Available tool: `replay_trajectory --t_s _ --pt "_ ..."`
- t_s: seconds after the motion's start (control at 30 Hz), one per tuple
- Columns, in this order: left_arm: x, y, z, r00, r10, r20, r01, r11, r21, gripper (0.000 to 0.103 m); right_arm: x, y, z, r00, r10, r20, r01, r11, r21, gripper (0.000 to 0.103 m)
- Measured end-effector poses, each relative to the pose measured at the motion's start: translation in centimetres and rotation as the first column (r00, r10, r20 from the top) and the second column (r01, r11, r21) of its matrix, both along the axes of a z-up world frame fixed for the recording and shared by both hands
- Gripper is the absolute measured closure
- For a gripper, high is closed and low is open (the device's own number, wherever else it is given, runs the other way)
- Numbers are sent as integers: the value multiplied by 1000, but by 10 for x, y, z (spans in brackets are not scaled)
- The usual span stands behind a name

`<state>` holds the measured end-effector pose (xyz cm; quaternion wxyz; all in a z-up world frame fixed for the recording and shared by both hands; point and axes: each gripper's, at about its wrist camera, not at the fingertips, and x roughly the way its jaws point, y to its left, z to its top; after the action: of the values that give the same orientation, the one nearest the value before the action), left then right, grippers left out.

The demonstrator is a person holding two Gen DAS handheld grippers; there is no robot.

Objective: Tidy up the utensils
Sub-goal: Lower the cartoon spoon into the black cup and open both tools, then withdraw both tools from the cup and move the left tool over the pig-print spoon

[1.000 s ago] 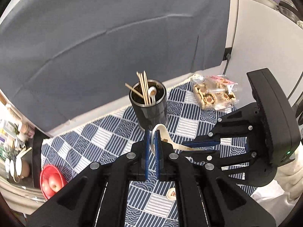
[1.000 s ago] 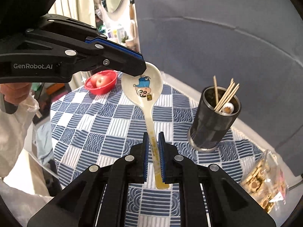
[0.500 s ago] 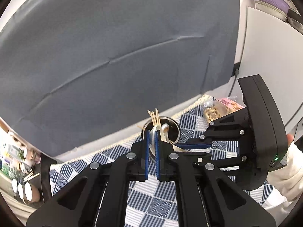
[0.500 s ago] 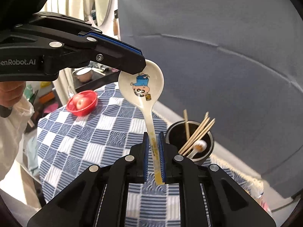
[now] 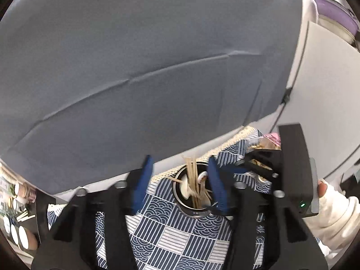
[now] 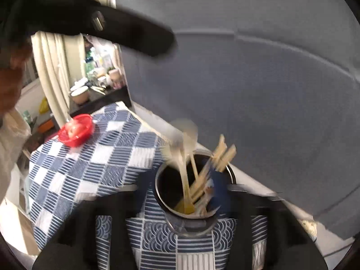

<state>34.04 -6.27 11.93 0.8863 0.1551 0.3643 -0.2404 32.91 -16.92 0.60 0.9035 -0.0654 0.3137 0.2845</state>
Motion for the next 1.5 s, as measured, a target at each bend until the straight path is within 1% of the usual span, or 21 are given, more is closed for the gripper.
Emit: replay_trajectory --t_s 0.03,0.07,0.1,0.13,0.17,0.23,0.27,0.33,0.43,0.5,0.6,0.7,0.77,0.93,1.03,1.17,1.27,1.4,1.5 --pt "0 6 -1 1000 12 -7 -12 1000 -16 37 -3 -5 -5 1000 -12 -22 12 1000 9 37" --pt "1 11 -1 1000 22 -9 -23 999 -26 25 -6 -9 -9 999 -24 -37 25 1000 11 34" --pt "1 16 -2 999 33 -12 -34 999 -40 23 -9 -12 -12 999 -32 -42 33 999 12 30" --pt "-1 22 -3 999 46 -18 -46 997 -55 19 -15 -17 -16 998 -43 -50 44 999 10 28" --pt "-3 26 -4 998 60 -19 -61 996 -62 12 -19 -19 -19 997 -55 -55 56 998 4 25" --pt "-7 32 -6 996 90 -15 -91 993 -71 6 -27 -25 -24 994 -93 -65 93 996 -9 22" --pt "-11 37 -7 995 100 -11 -101 992 -76 6 -29 -27 -25 992 -103 -77 103 995 -8 19" --pt "-17 45 -8 992 126 -18 -127 989 -82 6 -38 -32 -26 987 -134 -87 134 991 -10 18" --pt "-31 56 -10 987 155 -34 -157 984 -86 6 -51 -38 -23 980 -184 -75 182 983 -27 15" --pt "-42 64 -11 985 167 -37 -169 981 -92 6 -59 -41 -23 977 -193 -93 192 981 -23 15" --pt "-58 70 -14 983 179 -40 -182 980 -80 6 -72 -39 -24 975 -198 -104 197 980 -20 15" --pt "-77 77 -20 980 196 -44 -198 979 -46 6 -85 -36 -25 975 -195 -109 193 981 -28 15" --pt "-87 81 -23 978 204 -47 -206 978 -37 6 -95 -29 -28 976 -183 -120 180 983 -36 15" --pt "-119 97 -34 969 237 -65 -240 970 -47 6 -119 -11 -37 983 -135 -126 128 990 -67 15" --pt "-139 105 -46 958 275 -77 -279 959 -42 6 -130 0 -43 986 -105 -133 94 992 -84 15" --pt "-160 113 -61 950 297 -101 -303 951 -57 6 -141 10 -53 985 -73 -156 58 994 -96 15" --pt "-172 117 -78 943 307 -125 -316 947 -63 6 -146 18 -61 984 -41 -173 23 994 -108 15" --pt "-182 118 -103 936 324 -138 -332 942 -41 6 -149 25 -70 982 -7 -191 -16 992 -122 15" --pt "-187 117 -124 917 370 -149 -376 927 -10 6 -147 31 -79 977 31 -210 -60 990 -131 15"
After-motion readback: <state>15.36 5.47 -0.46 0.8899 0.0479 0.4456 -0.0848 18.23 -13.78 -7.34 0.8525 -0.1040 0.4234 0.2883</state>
